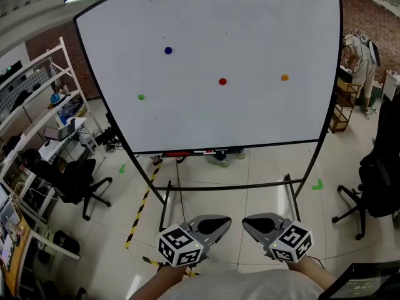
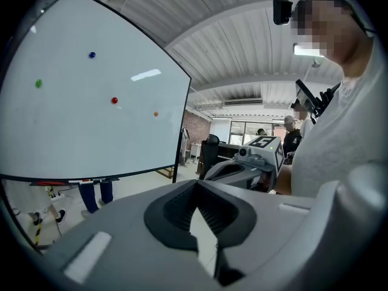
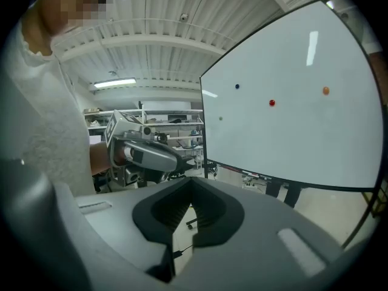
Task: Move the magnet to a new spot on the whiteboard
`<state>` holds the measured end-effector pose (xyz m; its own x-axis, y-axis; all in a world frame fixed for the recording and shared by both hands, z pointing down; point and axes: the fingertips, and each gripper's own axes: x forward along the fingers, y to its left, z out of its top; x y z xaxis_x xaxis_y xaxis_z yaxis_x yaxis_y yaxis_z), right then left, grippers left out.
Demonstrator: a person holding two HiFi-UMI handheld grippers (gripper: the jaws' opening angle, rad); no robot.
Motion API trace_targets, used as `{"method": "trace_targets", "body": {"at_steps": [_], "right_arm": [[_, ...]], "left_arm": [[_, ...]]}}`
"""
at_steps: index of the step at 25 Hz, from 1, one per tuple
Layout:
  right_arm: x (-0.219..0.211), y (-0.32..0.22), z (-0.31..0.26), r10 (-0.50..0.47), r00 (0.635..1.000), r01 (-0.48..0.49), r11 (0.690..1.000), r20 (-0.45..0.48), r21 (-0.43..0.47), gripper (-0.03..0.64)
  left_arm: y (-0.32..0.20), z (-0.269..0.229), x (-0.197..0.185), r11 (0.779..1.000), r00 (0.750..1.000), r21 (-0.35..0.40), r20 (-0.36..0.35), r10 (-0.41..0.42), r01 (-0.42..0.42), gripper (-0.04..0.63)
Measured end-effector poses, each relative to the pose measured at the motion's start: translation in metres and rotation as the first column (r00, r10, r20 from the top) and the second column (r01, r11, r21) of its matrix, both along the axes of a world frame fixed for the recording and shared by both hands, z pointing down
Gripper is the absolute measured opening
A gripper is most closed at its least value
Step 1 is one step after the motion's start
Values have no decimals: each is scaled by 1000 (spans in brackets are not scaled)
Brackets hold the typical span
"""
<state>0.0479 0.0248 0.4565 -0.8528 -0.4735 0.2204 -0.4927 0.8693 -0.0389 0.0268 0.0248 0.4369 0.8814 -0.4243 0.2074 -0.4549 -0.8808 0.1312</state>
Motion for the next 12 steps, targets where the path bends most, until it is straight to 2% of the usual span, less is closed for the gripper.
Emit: {"method": "trace_targets", "body": {"at_steps": [5,12], "right_arm": [[2,7,-18,33,999,-33,999,10,26,3],[-24,12,-29,37,999,-37,997,0,64,3]], "left_arm": [[12,-18,2,999,999,37,10,32,-32,-18],[15,-22,-27,999,999,38,15,33,-33,-18]]}}
